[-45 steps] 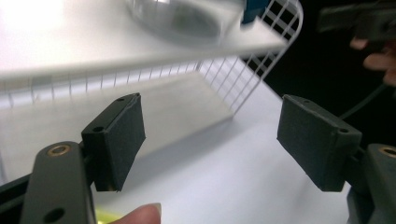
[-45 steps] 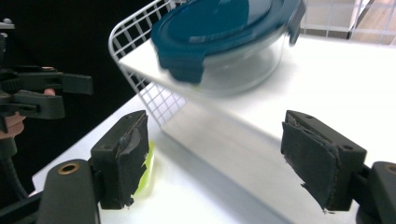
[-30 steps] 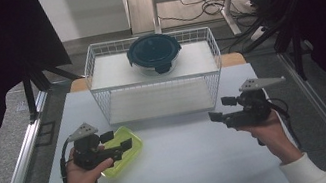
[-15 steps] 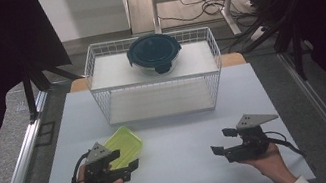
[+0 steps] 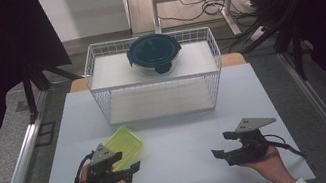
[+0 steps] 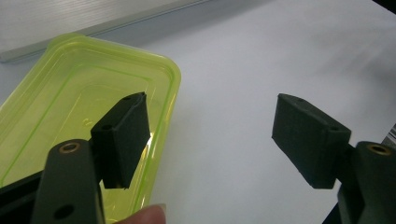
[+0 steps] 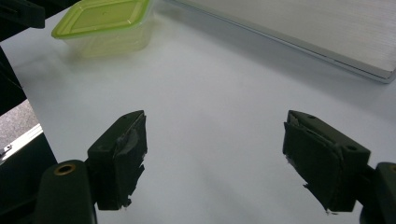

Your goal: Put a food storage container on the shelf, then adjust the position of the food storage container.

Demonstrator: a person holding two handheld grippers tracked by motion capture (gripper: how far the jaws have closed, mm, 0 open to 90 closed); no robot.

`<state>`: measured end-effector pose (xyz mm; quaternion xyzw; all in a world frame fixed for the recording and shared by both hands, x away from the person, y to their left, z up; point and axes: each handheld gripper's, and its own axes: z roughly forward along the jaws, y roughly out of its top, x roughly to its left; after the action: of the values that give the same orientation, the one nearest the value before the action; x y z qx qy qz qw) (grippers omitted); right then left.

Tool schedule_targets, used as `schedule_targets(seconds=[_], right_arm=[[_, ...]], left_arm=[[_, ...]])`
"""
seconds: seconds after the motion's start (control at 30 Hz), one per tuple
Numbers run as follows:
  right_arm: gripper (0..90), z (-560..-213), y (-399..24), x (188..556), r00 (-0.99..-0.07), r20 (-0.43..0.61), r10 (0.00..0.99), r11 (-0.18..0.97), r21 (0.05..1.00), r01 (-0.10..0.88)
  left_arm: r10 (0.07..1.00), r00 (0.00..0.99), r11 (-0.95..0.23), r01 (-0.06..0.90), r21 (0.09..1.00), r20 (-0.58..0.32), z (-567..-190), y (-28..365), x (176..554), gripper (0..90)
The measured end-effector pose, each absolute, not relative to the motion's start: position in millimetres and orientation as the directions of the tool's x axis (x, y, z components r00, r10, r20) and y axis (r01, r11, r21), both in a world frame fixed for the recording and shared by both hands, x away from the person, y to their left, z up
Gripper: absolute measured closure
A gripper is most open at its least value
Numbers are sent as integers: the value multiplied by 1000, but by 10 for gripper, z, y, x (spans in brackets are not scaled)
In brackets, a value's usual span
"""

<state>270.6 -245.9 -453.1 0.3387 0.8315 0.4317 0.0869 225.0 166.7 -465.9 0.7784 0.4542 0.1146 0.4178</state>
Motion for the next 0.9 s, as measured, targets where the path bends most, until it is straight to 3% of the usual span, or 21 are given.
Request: schedule_targets(seconds=[0.47, 0.9], right_arm=[[215, -4536, -2458, 2713, -758, 147, 636, 416, 762, 497], [214, -4581, -2432, 2721, -759, 119, 641, 454, 739, 499]], left_arm=[[812, 558, -239, 586, 774, -172, -4371, 1828, 2455, 260], [810, 567, -281, 602, 747, -152, -4271, 2121, 3050, 384]])
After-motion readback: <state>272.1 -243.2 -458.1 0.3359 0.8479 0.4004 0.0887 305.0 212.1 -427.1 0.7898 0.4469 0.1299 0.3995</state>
